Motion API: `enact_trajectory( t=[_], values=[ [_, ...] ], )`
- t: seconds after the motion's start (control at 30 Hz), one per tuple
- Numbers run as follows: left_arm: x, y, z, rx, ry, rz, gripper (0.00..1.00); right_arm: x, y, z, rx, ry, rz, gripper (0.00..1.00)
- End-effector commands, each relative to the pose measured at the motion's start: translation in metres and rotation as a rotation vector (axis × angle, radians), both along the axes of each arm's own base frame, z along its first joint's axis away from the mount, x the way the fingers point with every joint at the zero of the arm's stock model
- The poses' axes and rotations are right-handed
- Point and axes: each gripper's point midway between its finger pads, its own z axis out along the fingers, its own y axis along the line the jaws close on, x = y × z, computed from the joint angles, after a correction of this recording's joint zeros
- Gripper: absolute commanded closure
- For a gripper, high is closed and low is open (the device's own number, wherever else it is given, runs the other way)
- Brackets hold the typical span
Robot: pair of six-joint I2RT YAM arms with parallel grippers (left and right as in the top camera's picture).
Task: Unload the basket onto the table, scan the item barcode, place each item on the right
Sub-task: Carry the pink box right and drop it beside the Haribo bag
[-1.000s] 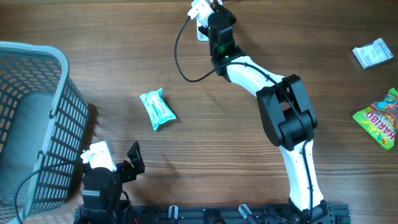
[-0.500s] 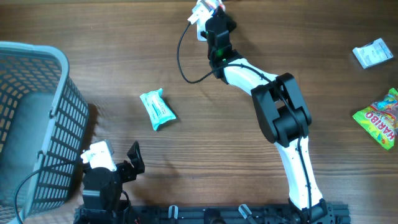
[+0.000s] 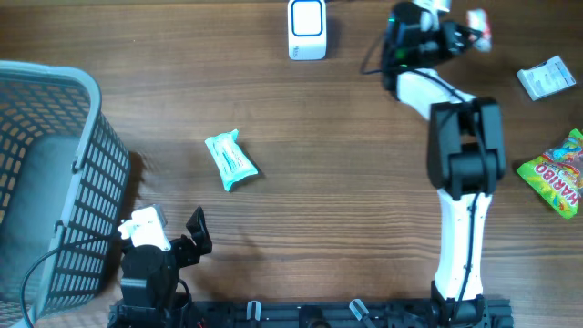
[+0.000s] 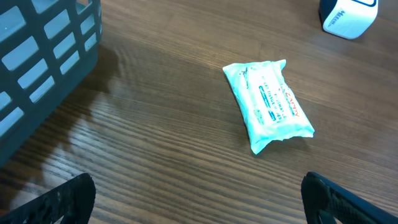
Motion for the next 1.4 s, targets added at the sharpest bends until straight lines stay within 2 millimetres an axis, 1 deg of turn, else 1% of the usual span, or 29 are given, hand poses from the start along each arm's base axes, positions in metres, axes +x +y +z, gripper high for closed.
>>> enact_trajectory(
  t=[0.0,0.07,0.1,0.17,0.2,0.27,0.33,0.4,0.43,0.5,0.6,0.63,0.67,0.7,0.77,0.8,0.87,0.93,0.97,1.0,1.03,1.13,1.17,1.2,1.23,1.27,1.3,1.33,1.37],
  values=[
    [0.0,-0.002,0.0,-0.012,-0.006,-0.007,0.0,-0.047,-0.062,-0.025,-0.006,0.029,-0.152,0.96],
    [0.0,-0.002,0.0,-0.012,-0.006,-0.007,0.0,-0.079,-0.093,-0.052,-0.002,0.058,-0.219,0.96],
    [0.0,-0.002,0.0,-0.012,-0.006,-0.007,0.0,-0.112,-0.119,-0.075,0.006,0.062,-0.281,0.96],
    [0.0,-0.002,0.0,-0.012,-0.006,-0.007,0.0,-0.135,-0.137,-0.092,0.023,0.077,-0.309,0.95],
    [0.0,-0.002,0.0,-0.012,-0.006,-0.007,0.0,-0.142,-0.142,-0.098,0.031,0.08,-0.316,0.87],
    [0.0,-0.002,0.0,-0.012,-0.006,-0.007,0.0,-0.141,-0.147,-0.1,0.046,0.059,-0.302,0.71],
    [0.0,-0.002,0.0,-0.012,-0.006,-0.007,0.0,-0.137,-0.146,-0.098,0.049,0.024,-0.289,0.43],
    [0.0,-0.002,0.0,-0.012,-0.006,-0.007,0.0,-0.126,-0.137,-0.097,0.057,0.016,-0.244,0.17],
    [0.0,-0.002,0.0,-0.012,-0.006,-0.007,0.0,-0.119,-0.131,-0.097,0.061,0.022,-0.216,0.09],
    [0.0,-0.002,0.0,-0.012,-0.006,-0.007,0.0,-0.107,-0.117,-0.093,0.056,0.027,-0.173,0.06],
    [0.0,-0.002,0.0,-0.012,-0.006,-0.007,0.0,-0.085,-0.083,-0.073,0.028,-0.022,-0.113,0.03],
    [0.0,-0.002,0.0,-0.012,-0.006,-0.007,0.0,-0.07,-0.059,-0.054,0.01,-0.06,-0.07,0.02],
    [0.0,-0.002,0.0,-0.012,-0.006,-0.007,0.0,-0.062,-0.044,-0.039,-0.001,-0.085,-0.042,0.02],
    [0.0,-0.002,0.0,-0.012,-0.006,-0.007,0.0,-0.055,-0.023,-0.015,-0.013,-0.136,-0.017,0.02],
    [0.0,-0.002,0.0,-0.012,-0.006,-0.007,0.0,-0.054,0.008,0.036,-0.008,-0.285,0.009,0.02],
    [0.0,-0.002,0.0,-0.012,-0.006,-0.007,0.0,-0.05,0.024,0.058,0.006,-0.294,0.02,0.0],
    [0.0,-0.002,0.0,-0.012,-0.006,-0.007,0.0,-0.048,0.057,0.109,0.034,-0.4,0.084,0.0],
    [0.0,-0.002,0.0,-0.012,-0.006,-0.007,0.0,-0.056,0.086,0.168,0.061,-0.516,0.155,0.0],
    [0.0,-0.002,0.0,-0.012,-0.006,-0.007,0.0,-0.068,0.102,0.206,0.079,-0.581,0.2,0.0],
    [0.0,-0.002,0.0,-0.012,-0.006,-0.007,0.0,-0.077,0.112,0.229,0.096,-0.628,0.227,0.0],
    [0.0,-0.002,0.0,-0.012,-0.006,-0.007,0.0,-0.092,0.124,0.26,0.117,-0.679,0.264,0.0],
    [0.0,-0.002,0.0,-0.012,-0.006,-0.007,0.0,-0.123,0.159,0.322,0.116,-0.729,0.407,0.0],
    [0.0,-0.002,0.0,-0.012,-0.006,-0.007,0.0,-0.13,0.185,0.349,0.068,-0.693,0.519,0.0],
    [0.0,-0.002,0.0,-0.012,-0.006,-0.007,0.0,-0.129,0.212,0.365,0.027,-0.661,0.631,0.0],
    [0.0,-0.002,0.0,-0.012,-0.006,-0.007,0.0,-0.123,0.237,0.37,0.0,-0.619,0.735,0.0],
    [0.0,-0.002,0.0,-0.012,-0.006,-0.007,0.0,-0.111,0.266,0.366,-0.011,-0.557,0.855,0.0],
    [0.0,-0.002,0.0,-0.012,-0.006,-0.007,0.0,-0.087,0.314,0.336,0.032,-0.425,1.074,0.0],
    [0.0,-0.002,0.0,-0.012,-0.006,-0.007,0.0,-0.071,0.352,0.288,0.144,-0.269,1.268,0.0],
    [0.0,-0.002,0.0,-0.012,-0.006,-0.007,0.0,-0.069,0.385,0.232,0.377,-0.135,1.428,0.0]
  ],
)
